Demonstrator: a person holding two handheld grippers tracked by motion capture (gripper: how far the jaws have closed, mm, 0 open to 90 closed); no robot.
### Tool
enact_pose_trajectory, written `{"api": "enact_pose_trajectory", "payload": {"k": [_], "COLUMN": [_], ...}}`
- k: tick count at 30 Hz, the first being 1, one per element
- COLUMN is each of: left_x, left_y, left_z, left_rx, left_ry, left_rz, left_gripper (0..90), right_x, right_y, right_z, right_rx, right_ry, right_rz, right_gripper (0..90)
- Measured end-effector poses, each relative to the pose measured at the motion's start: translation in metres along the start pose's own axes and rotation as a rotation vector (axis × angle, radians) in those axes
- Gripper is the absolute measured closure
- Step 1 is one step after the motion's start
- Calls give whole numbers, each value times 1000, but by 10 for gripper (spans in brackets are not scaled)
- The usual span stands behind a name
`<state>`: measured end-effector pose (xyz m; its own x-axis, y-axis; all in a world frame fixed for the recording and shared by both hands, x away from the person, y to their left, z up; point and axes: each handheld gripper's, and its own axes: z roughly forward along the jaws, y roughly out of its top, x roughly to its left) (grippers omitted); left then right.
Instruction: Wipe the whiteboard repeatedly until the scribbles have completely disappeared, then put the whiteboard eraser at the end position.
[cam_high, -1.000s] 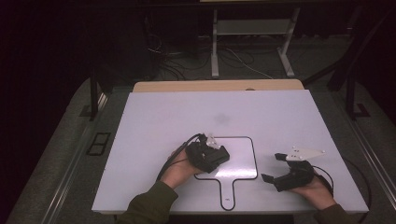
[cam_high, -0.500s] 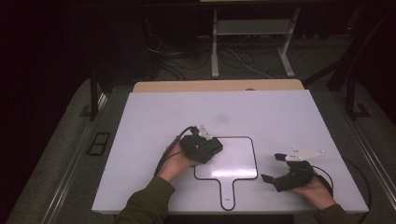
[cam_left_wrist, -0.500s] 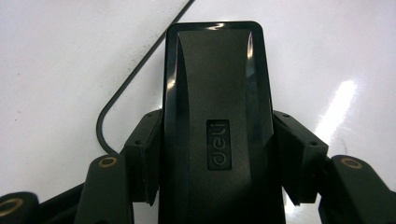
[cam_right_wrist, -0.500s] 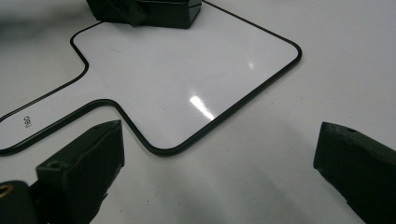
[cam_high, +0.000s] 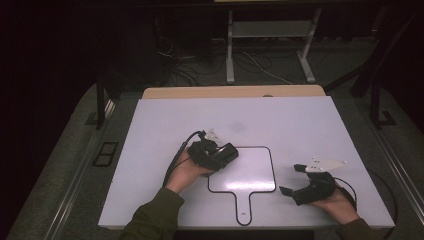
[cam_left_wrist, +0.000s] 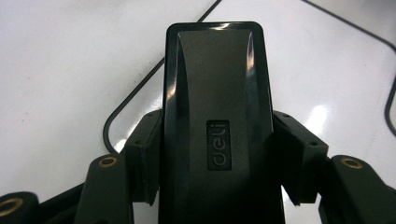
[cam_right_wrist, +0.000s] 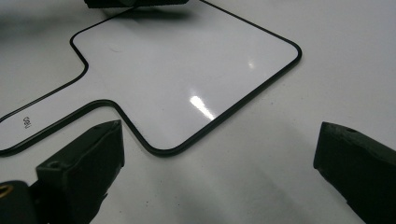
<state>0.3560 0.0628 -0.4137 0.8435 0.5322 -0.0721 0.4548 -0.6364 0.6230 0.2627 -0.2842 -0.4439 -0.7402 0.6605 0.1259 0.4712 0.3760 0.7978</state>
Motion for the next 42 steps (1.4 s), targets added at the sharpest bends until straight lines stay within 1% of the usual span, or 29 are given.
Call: {"api": "enact_pose_trajectory", "payload": {"k": [3, 4, 10, 12, 15, 19, 21, 22, 26, 27, 28, 29, 31, 33, 34, 35, 36, 39, 41, 42], "left_x": [-1, 0, 3, 6, 9, 16, 18, 21, 28, 31, 32, 35, 40, 46, 49, 51, 55, 62, 68, 70], "left_y": [3, 4, 11, 15, 21, 31, 35, 39, 48, 52, 54, 57, 63, 68, 70, 72, 75, 82, 87, 89], "left_z": [-1, -1, -1, -2, -1, 0, 1, 2, 5, 6, 7, 8, 11, 16, 17, 19, 21, 30, 37, 39], "left_rx": [-7, -5, -7, -13, -28, -43, -53, -52, -70, -72, -75, -72, -74, -79, -76, -74, -64, -62, -58, -60], "left_ry": [-7, -6, -7, -8, -9, -11, -11, -9, -6, -4, -2, -2, 9, 8, 10, 13, 15, 19, 23, 22], "left_rz": [0, 9, 18, 30, 25, 32, 25, 32, 32, 37, 32, 40, 38, 35, 43, 37, 56, 38, 43, 37], "left_gripper": [390, 389, 389, 389, 389, 389, 389, 389, 389, 389, 389, 388, 389, 389, 389, 389, 389, 389, 389, 389], "right_x": [0, 0, -1, -1, -1, -2, -1, -1, -1, -1, -1, -1, -1, -1, -1, -1, -1, -1, -2, -2], "right_y": [0, 0, 0, 0, 0, 0, 0, 0, 0, 0, 0, 0, 0, 0, 0, 0, 0, 0, 0, 0], "right_z": [0, -1, -2, -2, -2, -2, -2, -2, -2, -2, -2, -2, -2, -2, -3, -3, -2, -2, -2, -2], "right_rx": [-1, -2, -6, -8, -13, -10, -9, -10, -11, -11, -11, -11, -11, -11, -13, -13, -12, -13, -15, -16], "right_ry": [0, -1, 1, 1, 0, 0, 1, 1, 2, 3, 3, 4, 5, 5, 7, 7, 7, 11, 11, 11], "right_rz": [2, 3, 3, 6, 10, 9, 10, 8, 6, 7, 7, 8, 9, 11, 13, 14, 15, 17, 16, 20], "right_gripper": [7, 7, 7, 7, 7, 7, 7, 7, 7, 7, 7, 7, 7, 7, 7, 7, 7, 7, 7, 7]}}
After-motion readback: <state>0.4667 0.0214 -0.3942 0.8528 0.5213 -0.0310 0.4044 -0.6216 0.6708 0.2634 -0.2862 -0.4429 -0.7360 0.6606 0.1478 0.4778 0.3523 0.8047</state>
